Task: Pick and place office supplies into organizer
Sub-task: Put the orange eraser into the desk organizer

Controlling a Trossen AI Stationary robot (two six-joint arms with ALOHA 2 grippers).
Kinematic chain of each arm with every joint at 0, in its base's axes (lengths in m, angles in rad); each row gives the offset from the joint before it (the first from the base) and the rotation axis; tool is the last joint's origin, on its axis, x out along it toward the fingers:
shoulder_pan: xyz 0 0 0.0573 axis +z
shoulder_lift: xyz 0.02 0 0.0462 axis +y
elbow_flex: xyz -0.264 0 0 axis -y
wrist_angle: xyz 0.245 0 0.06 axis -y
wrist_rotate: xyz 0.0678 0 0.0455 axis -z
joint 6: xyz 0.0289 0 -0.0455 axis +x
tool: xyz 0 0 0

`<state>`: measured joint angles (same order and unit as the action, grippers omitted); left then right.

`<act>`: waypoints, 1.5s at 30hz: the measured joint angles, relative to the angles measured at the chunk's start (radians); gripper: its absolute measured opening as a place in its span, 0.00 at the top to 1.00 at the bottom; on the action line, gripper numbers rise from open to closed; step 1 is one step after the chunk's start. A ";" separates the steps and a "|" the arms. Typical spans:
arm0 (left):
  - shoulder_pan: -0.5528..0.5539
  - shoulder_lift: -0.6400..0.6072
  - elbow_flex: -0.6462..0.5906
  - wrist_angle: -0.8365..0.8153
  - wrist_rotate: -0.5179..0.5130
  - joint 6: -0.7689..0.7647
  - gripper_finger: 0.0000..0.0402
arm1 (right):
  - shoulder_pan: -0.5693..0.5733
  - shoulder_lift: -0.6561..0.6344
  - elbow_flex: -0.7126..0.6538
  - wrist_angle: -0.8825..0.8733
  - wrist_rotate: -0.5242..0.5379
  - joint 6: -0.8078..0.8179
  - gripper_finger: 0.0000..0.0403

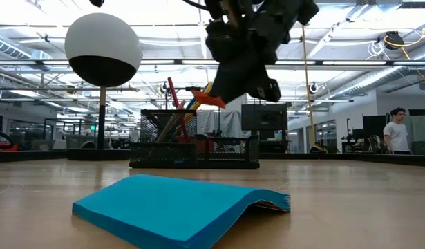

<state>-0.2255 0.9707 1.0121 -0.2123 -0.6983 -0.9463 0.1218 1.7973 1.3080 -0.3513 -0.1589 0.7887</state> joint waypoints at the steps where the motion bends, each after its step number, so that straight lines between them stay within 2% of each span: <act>1: 0.000 0.000 0.000 0.000 0.000 0.000 0.80 | -0.008 0.000 0.006 0.000 0.001 -0.001 0.88; 9: 0.000 0.000 0.000 0.000 0.000 0.000 0.80 | -0.093 0.001 0.048 0.003 0.001 -0.055 0.88; 18: 0.000 0.000 0.000 0.004 0.000 0.000 0.80 | -0.165 0.113 0.170 -0.006 -0.080 -0.098 0.88; 26: 0.001 0.000 0.000 0.004 0.000 0.000 0.80 | -0.189 0.185 0.247 -0.032 -0.082 -0.136 0.88; 45: 0.001 0.000 0.000 0.006 0.000 0.000 0.80 | -0.212 0.211 0.255 -0.041 -0.023 -0.150 0.88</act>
<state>-0.2249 0.9703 1.0119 -0.2066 -0.6983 -0.9463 -0.0906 2.0083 1.5631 -0.3923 -0.1822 0.6383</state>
